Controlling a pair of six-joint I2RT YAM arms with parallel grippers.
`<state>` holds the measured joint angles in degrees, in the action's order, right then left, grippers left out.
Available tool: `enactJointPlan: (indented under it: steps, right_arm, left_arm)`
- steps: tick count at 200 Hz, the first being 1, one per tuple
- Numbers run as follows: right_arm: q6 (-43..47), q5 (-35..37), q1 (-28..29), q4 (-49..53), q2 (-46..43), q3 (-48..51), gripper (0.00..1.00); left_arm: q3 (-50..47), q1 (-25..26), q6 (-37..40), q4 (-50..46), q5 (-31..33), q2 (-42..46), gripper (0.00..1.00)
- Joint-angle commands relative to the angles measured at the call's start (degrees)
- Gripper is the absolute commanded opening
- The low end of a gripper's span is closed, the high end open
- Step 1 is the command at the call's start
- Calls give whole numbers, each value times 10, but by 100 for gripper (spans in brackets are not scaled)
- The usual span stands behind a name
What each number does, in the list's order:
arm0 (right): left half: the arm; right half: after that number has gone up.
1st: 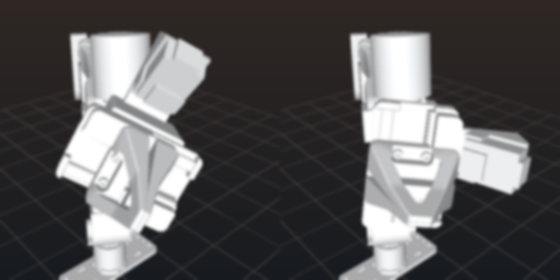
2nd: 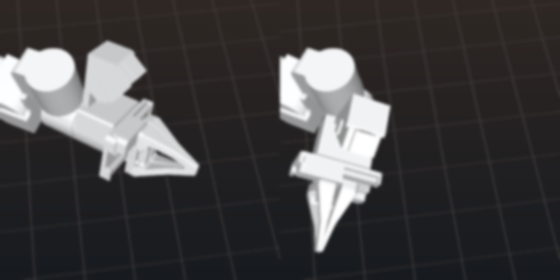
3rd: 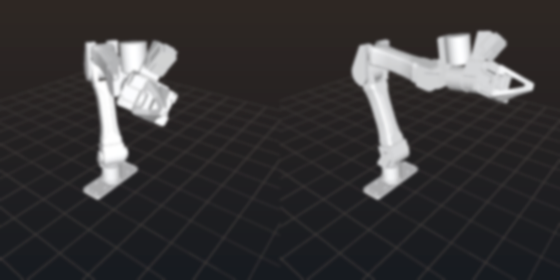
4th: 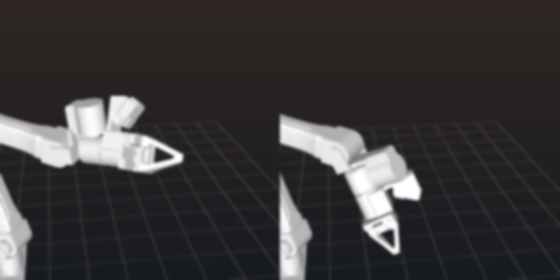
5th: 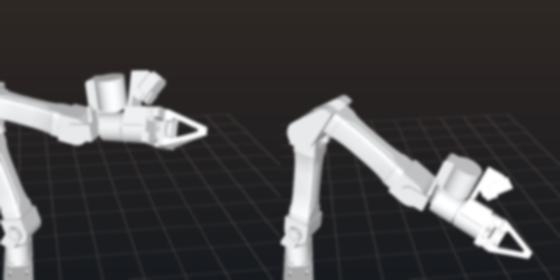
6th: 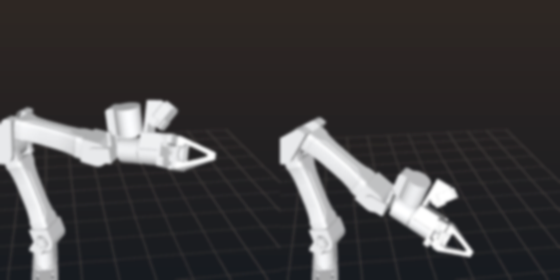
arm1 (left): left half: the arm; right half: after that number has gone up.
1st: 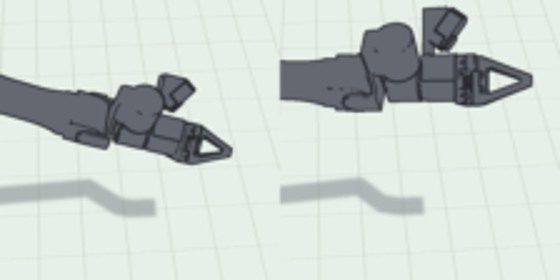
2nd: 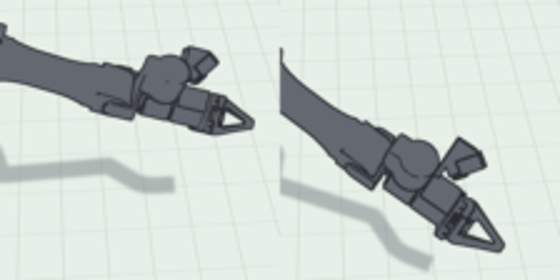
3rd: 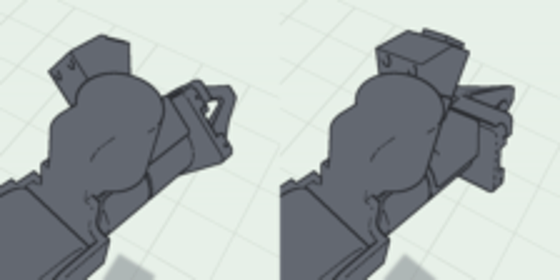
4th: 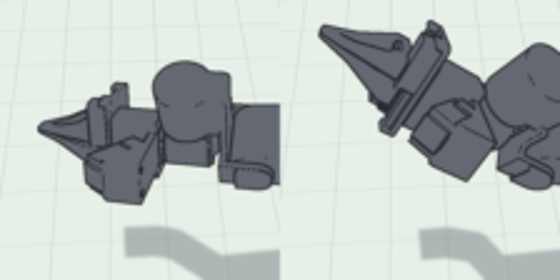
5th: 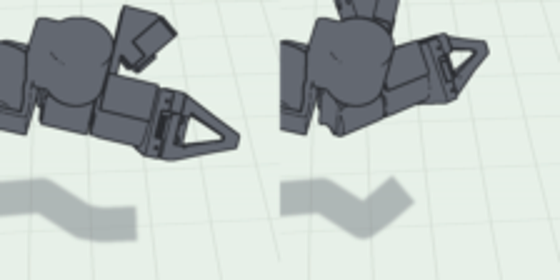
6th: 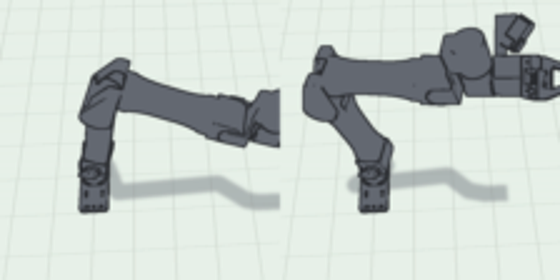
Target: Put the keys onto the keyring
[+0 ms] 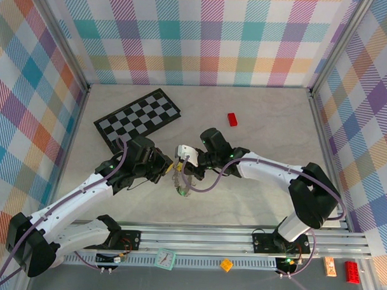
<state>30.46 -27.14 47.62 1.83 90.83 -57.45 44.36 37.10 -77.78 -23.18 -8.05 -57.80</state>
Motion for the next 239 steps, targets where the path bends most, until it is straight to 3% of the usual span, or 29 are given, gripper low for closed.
enactJointPlan:
  steps: [1, 178, 239]
  right_arm:
    - [-8, -7, -1, -22, -1, -8, 0]
    - [-38, -16, -13, -72, -36, 23, 0]
    - [-41, -18, -15, -84, -44, 33, 0]
  left_arm:
    - [-12, 6, 4, 6, -8, 9, 0]
    - [-29, 6, -4, 8, -1, 21, 0]
    - [-30, 6, -5, -3, 19, 33, 38]
